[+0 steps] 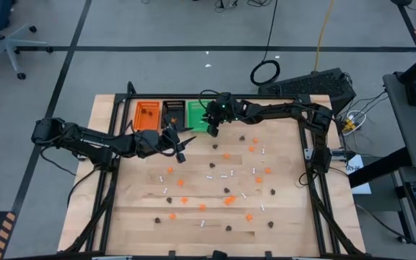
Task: Sort Halloween decoration
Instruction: Put the orange spider toy into the black bin
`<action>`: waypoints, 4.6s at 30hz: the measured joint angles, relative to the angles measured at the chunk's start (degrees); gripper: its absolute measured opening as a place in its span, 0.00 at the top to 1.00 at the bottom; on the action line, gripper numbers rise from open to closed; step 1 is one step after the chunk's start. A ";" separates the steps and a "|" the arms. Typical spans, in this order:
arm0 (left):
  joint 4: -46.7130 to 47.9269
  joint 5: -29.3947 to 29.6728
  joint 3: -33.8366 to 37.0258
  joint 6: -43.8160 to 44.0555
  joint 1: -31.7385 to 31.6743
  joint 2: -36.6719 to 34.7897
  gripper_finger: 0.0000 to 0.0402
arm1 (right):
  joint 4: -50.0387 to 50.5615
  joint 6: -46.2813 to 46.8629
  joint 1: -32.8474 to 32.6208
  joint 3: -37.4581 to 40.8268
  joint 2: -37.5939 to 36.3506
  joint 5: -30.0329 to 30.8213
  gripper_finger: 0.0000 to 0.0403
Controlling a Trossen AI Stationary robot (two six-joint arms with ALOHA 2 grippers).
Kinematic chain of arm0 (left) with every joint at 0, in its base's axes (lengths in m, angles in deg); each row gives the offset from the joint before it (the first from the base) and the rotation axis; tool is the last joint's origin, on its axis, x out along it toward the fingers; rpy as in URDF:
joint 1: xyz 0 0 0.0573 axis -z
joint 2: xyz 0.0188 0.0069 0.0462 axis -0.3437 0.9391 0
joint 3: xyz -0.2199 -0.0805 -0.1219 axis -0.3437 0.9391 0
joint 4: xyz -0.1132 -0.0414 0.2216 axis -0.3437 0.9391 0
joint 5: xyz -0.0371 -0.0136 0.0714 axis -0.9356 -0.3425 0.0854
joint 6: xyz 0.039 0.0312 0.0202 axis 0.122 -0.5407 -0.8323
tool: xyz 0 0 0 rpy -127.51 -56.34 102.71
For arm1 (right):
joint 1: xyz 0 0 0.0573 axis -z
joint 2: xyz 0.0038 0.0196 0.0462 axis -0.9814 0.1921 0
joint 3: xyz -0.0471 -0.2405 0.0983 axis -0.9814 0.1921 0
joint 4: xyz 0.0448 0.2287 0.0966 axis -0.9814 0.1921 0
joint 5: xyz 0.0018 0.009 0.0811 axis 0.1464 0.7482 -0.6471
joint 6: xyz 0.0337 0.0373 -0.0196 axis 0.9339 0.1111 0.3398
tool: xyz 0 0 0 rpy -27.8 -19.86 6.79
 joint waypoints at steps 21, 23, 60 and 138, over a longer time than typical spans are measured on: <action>0.46 0.02 0.00 0.13 0.00 0.00 0.62 | -17.95 -3.21 -1.42 30.47 -22.93 7.82 0.88; 0.46 0.02 0.00 0.13 0.00 0.00 0.62 | -23.37 -1.60 -1.23 34.17 -22.53 7.79 0.90; 21.43 -2.69 -4.98 16.70 16.03 -0.07 0.62 | -20.82 2.91 -20.56 39.60 -28.68 7.80 0.94; 22.62 2.41 12.94 42.36 25.66 10.34 0.62 | -42.37 6.51 -38.62 39.58 -14.23 21.30 0.94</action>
